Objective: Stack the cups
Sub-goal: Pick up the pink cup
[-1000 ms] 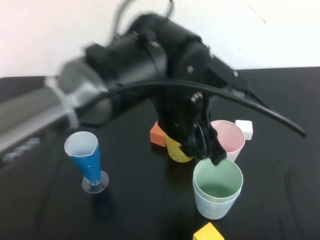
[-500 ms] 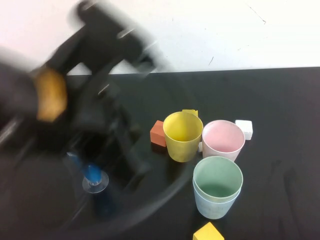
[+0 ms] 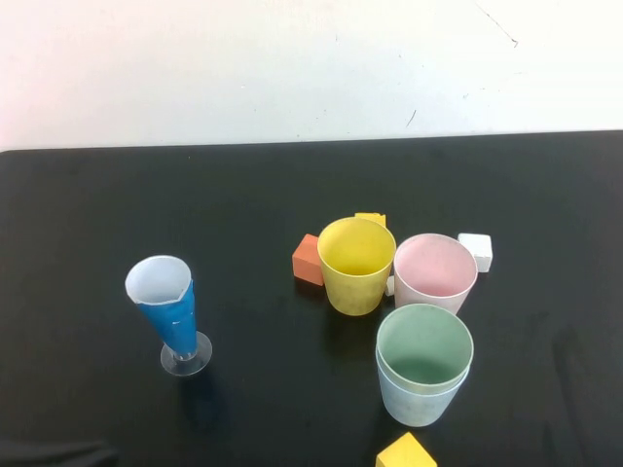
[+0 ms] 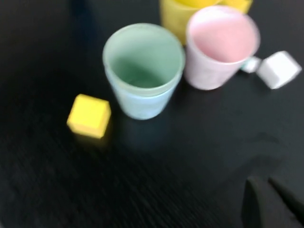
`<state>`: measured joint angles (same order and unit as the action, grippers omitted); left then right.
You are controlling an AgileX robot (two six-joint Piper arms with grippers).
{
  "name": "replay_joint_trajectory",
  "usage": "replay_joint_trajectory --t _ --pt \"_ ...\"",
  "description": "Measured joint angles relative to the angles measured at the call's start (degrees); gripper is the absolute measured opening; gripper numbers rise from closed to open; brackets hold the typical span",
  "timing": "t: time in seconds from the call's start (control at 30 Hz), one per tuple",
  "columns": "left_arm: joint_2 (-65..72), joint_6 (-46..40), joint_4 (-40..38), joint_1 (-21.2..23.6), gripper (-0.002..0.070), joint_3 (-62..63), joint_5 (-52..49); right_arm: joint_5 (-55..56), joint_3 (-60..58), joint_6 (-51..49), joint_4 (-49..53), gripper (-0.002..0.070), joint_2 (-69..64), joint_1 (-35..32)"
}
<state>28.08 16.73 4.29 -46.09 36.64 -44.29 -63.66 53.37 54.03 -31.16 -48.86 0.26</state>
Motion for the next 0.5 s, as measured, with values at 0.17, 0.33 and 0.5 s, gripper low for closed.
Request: replay_joint_trajectory --t 0.17,0.33,0.5 --pt "-4.71 0.1 0.61 0.0 0.0002 -2.29 0.23 -6.36 8.49 5.26 -0.88 -0.0003 -9.96 0.97" --pt "-5.33 0.14 2.09 0.0 0.0001 -2.38 -0.26 -7.03 17.1 5.44 2.11 -0.0003 -19.04 6.57" --pt "-5.46 -1.32 2.88 0.0 0.0001 -2.38 -0.57 -7.2 25.17 -0.33 9.93 -0.0003 -28.51 13.86"
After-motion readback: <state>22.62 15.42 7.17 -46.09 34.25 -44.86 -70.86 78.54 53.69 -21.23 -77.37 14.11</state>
